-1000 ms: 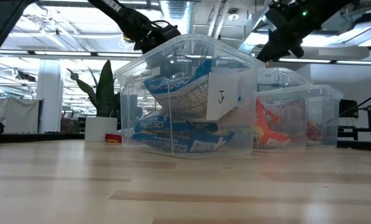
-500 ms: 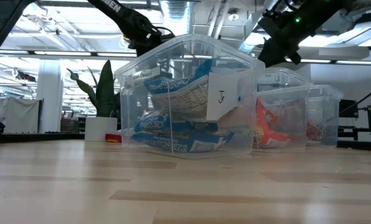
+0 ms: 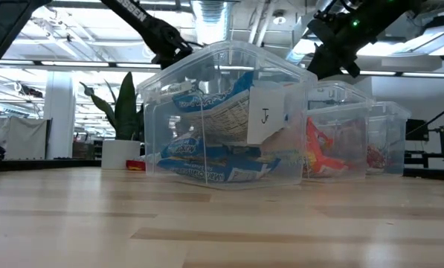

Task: Sort Maruchan noodles
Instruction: Put the blue noodle pack into the left transparent bin

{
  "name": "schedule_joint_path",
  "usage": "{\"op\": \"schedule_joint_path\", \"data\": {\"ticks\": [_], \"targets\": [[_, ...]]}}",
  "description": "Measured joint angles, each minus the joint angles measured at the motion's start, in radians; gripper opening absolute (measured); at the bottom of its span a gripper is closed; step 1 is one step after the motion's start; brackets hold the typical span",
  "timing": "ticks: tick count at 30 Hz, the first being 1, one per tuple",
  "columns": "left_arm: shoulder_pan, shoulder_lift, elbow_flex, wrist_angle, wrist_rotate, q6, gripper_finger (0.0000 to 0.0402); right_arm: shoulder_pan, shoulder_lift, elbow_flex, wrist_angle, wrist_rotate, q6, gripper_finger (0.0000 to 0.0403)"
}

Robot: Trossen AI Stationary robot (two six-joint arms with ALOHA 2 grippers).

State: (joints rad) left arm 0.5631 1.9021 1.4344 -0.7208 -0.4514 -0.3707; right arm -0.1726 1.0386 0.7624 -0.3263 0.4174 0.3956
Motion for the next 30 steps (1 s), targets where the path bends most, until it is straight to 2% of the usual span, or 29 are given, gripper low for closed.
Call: {"op": "schedule_joint_path", "data": {"ticks": [5, 16, 20, 26, 30], "targets": [[0.035, 0.04, 0.0, 0.002, 0.073, -0.015, 0.0245, 0.003, 0.0, 0.0, 0.002, 0.0, -0.001, 0.0027], [0.048, 0.043, 0.001, 0.016, 0.08, 0.018, 0.0237, 0.013, 0.0, 0.0, 0.022, -0.005, -0.004, 0.0027], [0.048, 0.043, 0.001, 0.004, 0.081, 0.018, 0.0184, 0.017, 0.0, 0.0, 0.022, -0.014, -0.011, 0.0027], [0.048, 0.049, 0.001, 0.0, 0.099, 0.059, 0.0026, 0.02, 0.0, 0.0, 0.022, -0.027, -0.011, 0.0027], [0.048, 0.047, 0.001, -0.002, 0.091, 0.079, 0.0004, 0.035, 0.0, 0.0, 0.022, -0.027, -0.028, 0.0027]]}}
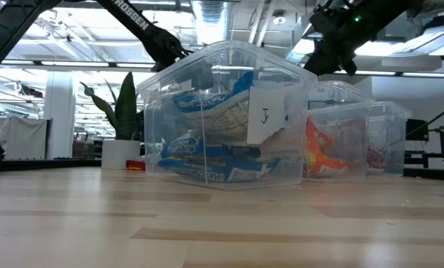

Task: Sort Maruchan noodles
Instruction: Put the blue noodle pack into the left transparent bin

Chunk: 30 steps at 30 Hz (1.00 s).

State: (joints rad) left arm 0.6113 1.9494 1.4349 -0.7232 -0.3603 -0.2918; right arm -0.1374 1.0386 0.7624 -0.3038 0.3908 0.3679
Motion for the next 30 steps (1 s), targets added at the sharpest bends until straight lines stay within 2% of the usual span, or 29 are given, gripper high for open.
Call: {"op": "schedule_joint_path", "data": {"ticks": [7, 18, 22, 24, 26, 28, 30], "targets": [[-0.017, -0.037, 0.013, -0.027, -0.015, 0.071, 0.0, 0.038, 0.0, 0.0, 0.002, 0.0, -0.043, 0.0027], [-0.064, -0.26, 0.016, -0.028, -0.015, 0.112, 0.0, 0.092, 0.0, 0.0, 0.013, 0.001, -0.161, 0.0027], [-0.072, -0.31, 0.016, 0.029, -0.012, 0.124, 0.0, 0.104, 0.0, 0.0, 0.013, 0.002, -0.19, 0.0027], [-0.058, -0.308, 0.016, 0.074, 0.016, 0.141, 0.0001, 0.105, 0.0, 0.0, 0.014, 0.001, -0.194, 0.0027], [-0.027, -0.299, 0.016, 0.085, 0.089, 0.128, 0.0008, 0.105, 0.0, 0.0, 0.013, 0.001, -0.193, 0.0027], [0.006, -0.276, 0.016, 0.11, 0.153, 0.101, 0.0025, 0.105, 0.0, 0.0, 0.007, 0.002, -0.194, 0.0027], [0.034, -0.251, 0.016, 0.105, 0.166, 0.077, 0.005, 0.105, 0.003, 0.0, 0.001, 0.002, -0.193, 0.0027]]}}
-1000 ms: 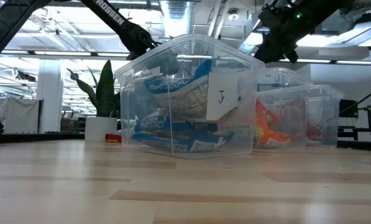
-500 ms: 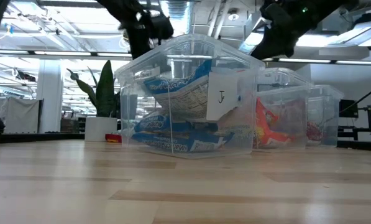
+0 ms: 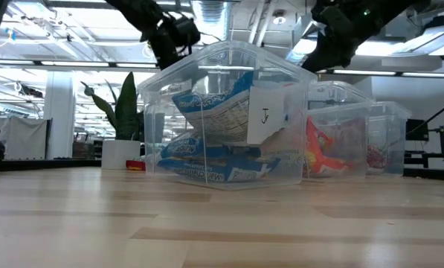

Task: Sort Maruchan noodles
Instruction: Put the blue noodle pack into the left transparent bin

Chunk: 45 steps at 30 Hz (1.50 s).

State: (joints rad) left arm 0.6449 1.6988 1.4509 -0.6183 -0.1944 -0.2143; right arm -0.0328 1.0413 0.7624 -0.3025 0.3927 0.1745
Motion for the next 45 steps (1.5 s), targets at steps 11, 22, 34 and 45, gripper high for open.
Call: {"op": "schedule_joint_path", "data": {"ticks": [11, 22, 34, 45], "targets": [[0.044, 0.088, 0.0, 0.064, 0.079, 0.021, 0.0221, 0.0, 0.093, 0.0, 0.002, 0.003, 0.0, 0.0026], [-0.004, 0.056, 0.012, 0.05, 0.026, 0.25, 0.0251, -0.002, 0.177, 0.0, 0.059, 0.002, -0.046, 0.0026], [0.059, 0.055, 0.18, 0.063, 0.038, 0.278, 0.0252, 0.008, 0.149, 0.0, 0.101, -0.001, -0.048, 0.0026], [0.124, 0.21, 0.179, -0.064, 0.144, 0.166, 0.0252, 0.018, 0.149, 0.0, 0.108, -0.002, -0.052, 0.0026]]}}
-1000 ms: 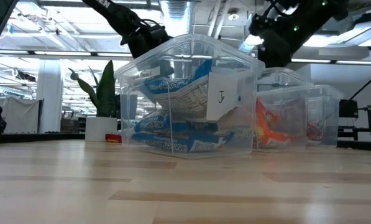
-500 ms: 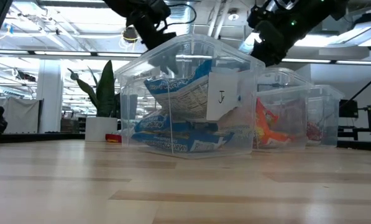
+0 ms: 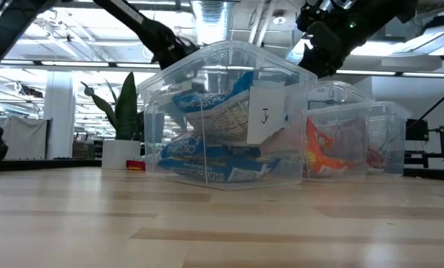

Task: Sort Maruchan noodles
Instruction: Put the blue noodle pack into the left transparent bin

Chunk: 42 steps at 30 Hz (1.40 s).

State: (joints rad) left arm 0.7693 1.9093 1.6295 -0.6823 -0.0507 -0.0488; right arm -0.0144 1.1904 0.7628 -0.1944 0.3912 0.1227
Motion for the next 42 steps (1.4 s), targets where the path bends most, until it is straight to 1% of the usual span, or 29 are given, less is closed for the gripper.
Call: {"op": "schedule_joint_path", "data": {"ticks": [3, 6, 8, 10, 13, 17, 20, 25, 28, 30, 31, 33, 35, 37, 38, 40, 42], "targets": [[-0.007, 0.056, -0.001, -0.022, -0.013, -0.006, 0.0252, 0.0, 0.0, 0.0, -0.001, 0.0, 0.0, 0.0027], [-0.007, 0.084, -0.001, -0.065, 0.021, -0.025, 0.0252, 0.0, 0.0, 0.0, -0.003, 0.0, 0.0, 0.0027], [-0.006, 0.091, -0.001, -0.083, 0.039, -0.024, 0.0252, 0.0, 0.0, 0.0, -0.003, 0.0, 0.0, 0.0027], [-0.009, 0.091, -0.001, -0.105, 0.025, -0.024, 0.0252, 0.0, 0.0, 0.0, -0.004, 0.0, 0.0, 0.0027], [-0.016, 0.091, 0.0, -0.097, 0.0, -0.035, 0.0252, 0.001, 0.0, 0.0, -0.004, 0.0, 0.0, 0.0027], [-0.027, 0.107, 0.002, -0.104, 0.037, -0.041, 0.0252, 0.001, 0.0, 0.0, -0.005, 0.0, 0.0, 0.0027], [-0.037, 0.145, -0.001, -0.133, 0.014, -0.04, 0.0252, 0.004, 0.0, 0.0, -0.006, 0.0, 0.0, 0.0027], [-0.046, 0.187, 0.0, -0.132, 0.003, -0.037, 0.0252, 0.013, 0.0, 0.0, -0.009, 0.0, 0.0, 0.0027], [-0.051, 0.189, 0.0, -0.138, -0.014, -0.03, 0.0251, 0.015, 0.0, 0.0, -0.007, 0.0, -0.001, 0.0027], [-0.056, 0.189, 0.0, -0.141, -0.02, -0.023, 0.0244, 0.015, 0.0, 0.0, -0.007, 0.0, 0.0, 0.0027], [-0.057, 0.188, 0.0, -0.146, -0.032, -0.024, 0.0235, 0.015, 0.0, 0.0, -0.007, 0.0, 0.0, 0.0027], [-0.064, 0.186, 0.0, -0.159, -0.07, -0.024, 0.0199, 0.015, 0.0, 0.0, -0.007, 0.0, -0.001, 0.0027], [-0.071, 0.186, 0.0, -0.174, -0.085, -0.016, 0.0137, 0.014, 0.0, 0.0, -0.007, 0.0, -0.001, 0.0027], [-0.077, 0.186, 0.0, -0.181, -0.085, -0.01, 0.0055, 0.014, 0.0, 0.0, -0.007, 0.0, -0.001, 0.0027], [-0.082, 0.186, 0.0, -0.182, -0.086, -0.009, 0.0029, 0.014, 0.0, 0.0, -0.006, 0.0, -0.001, 0.0027], [-0.089, 0.181, 0.0, -0.187, -0.09, 0.004, 0.0011, 0.014, 0.0, 0.0, -0.007, 0.0, -0.001, 0.0027], [-0.095, 0.167, 0.0, -0.205, -0.092, 0.008, 0.0003, 0.014, 0.0, 0.0, -0.007, 0.0, -0.001, 0.0027]]}}
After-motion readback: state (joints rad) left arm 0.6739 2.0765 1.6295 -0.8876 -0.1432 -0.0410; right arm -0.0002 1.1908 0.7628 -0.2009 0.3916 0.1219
